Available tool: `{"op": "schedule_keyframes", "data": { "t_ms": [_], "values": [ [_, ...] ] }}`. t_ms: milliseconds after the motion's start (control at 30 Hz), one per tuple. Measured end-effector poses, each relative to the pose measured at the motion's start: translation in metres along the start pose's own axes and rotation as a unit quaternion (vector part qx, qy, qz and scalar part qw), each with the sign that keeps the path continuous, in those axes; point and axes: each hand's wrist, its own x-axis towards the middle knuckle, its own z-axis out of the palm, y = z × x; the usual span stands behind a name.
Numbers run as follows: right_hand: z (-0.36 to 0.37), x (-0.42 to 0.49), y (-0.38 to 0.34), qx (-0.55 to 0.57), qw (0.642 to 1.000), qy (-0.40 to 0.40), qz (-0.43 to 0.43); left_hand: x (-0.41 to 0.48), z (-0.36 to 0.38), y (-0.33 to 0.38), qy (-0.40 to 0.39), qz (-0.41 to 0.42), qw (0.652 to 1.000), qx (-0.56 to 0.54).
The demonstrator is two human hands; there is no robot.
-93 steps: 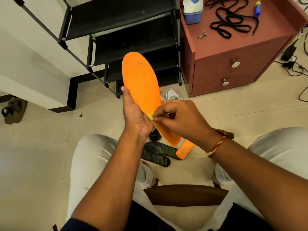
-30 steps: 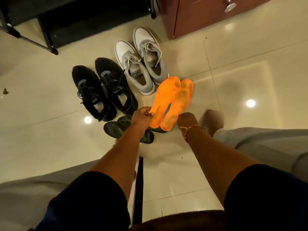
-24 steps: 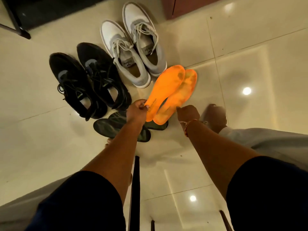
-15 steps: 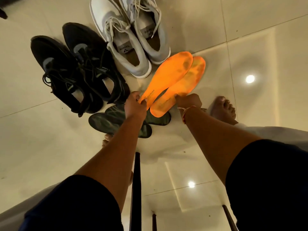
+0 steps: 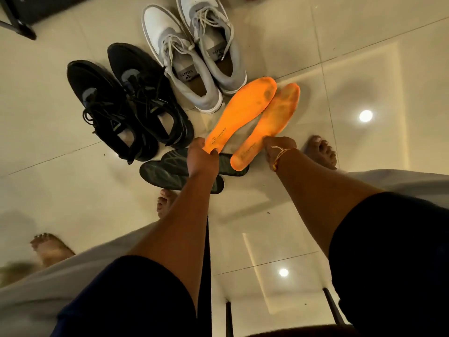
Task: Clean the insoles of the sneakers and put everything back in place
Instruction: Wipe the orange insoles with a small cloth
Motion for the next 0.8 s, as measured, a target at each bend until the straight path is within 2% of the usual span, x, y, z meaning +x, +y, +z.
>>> {"op": "schedule_keyframes", "data": {
  "t_ms": [67, 133, 233, 300, 367, 433, 567, 800],
  "values": [
    [-0.013, -0.035, -0.012, -0.062, 0.998, -0.007, -0.031, -0.021, -0.010, 0.011, -0.006, -0.005, 1.000, -0.009],
    [-0.032, -0.066, -0.020, -0.194, 0.979, -0.007, -0.056, -0.045, -0.019, 0.025, -0.018, -0.003, 0.999, -0.030],
    [-0.060, -0.118, -0.035, -0.284, 0.947, 0.019, -0.148, -0.090, -0.039, 0.049, -0.038, 0.013, 0.997, -0.060],
    [-0.077, -0.156, -0.045, -0.299, 0.930, 0.020, -0.212, -0.117, -0.054, 0.066, -0.040, 0.027, 0.996, -0.079],
    [-0.096, -0.194, -0.058, -0.220, 0.946, 0.001, -0.239, -0.149, -0.074, 0.081, -0.028, 0.042, 0.991, -0.120],
    [-0.110, -0.239, -0.073, -0.106, 0.961, -0.055, -0.249, -0.178, -0.094, 0.092, -0.025, 0.055, 0.982, -0.179],
    [-0.134, -0.312, -0.068, 0.052, 0.950, -0.120, -0.285, -0.240, -0.135, 0.094, -0.084, 0.040, 0.941, -0.325],
    [-0.158, -0.408, -0.034, 0.068, 0.895, -0.201, -0.392, -0.344, -0.181, 0.060, -0.193, 0.085, 0.874, -0.438]
  ]
}}
